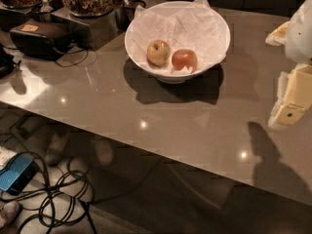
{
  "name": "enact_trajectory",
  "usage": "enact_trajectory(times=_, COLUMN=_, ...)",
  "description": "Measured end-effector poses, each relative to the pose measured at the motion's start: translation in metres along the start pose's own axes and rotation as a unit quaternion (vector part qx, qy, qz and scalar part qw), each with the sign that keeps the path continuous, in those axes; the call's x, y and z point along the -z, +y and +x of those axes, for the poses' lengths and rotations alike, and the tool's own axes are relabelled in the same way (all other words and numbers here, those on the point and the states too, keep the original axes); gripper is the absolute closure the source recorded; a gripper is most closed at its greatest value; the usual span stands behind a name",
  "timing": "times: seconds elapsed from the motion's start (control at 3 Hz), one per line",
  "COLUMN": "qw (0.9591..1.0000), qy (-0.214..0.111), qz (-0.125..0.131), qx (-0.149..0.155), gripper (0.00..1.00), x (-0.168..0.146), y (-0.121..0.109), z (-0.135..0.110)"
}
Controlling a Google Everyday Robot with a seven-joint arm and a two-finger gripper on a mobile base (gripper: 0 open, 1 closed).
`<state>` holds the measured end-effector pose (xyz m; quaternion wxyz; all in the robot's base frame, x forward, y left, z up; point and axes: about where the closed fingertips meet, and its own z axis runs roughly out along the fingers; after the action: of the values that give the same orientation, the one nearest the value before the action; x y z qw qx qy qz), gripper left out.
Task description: Pick apple from white bowl
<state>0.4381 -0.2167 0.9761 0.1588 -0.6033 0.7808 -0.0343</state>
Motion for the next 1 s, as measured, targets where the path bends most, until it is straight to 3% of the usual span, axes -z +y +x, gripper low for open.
enact_trajectory(times=0.33, qw=1.0000, qy=0.000, qz=0.000, qx=0.000, gripper=0.00, x=0.000, y=0.000, z=0.000)
enact_trajectory(times=1.0, qw=0.9988, qy=-0.003, qz=-0.014, qx=-0.047, gripper=0.00, x=-0.007, y=-0.029, z=-0.020)
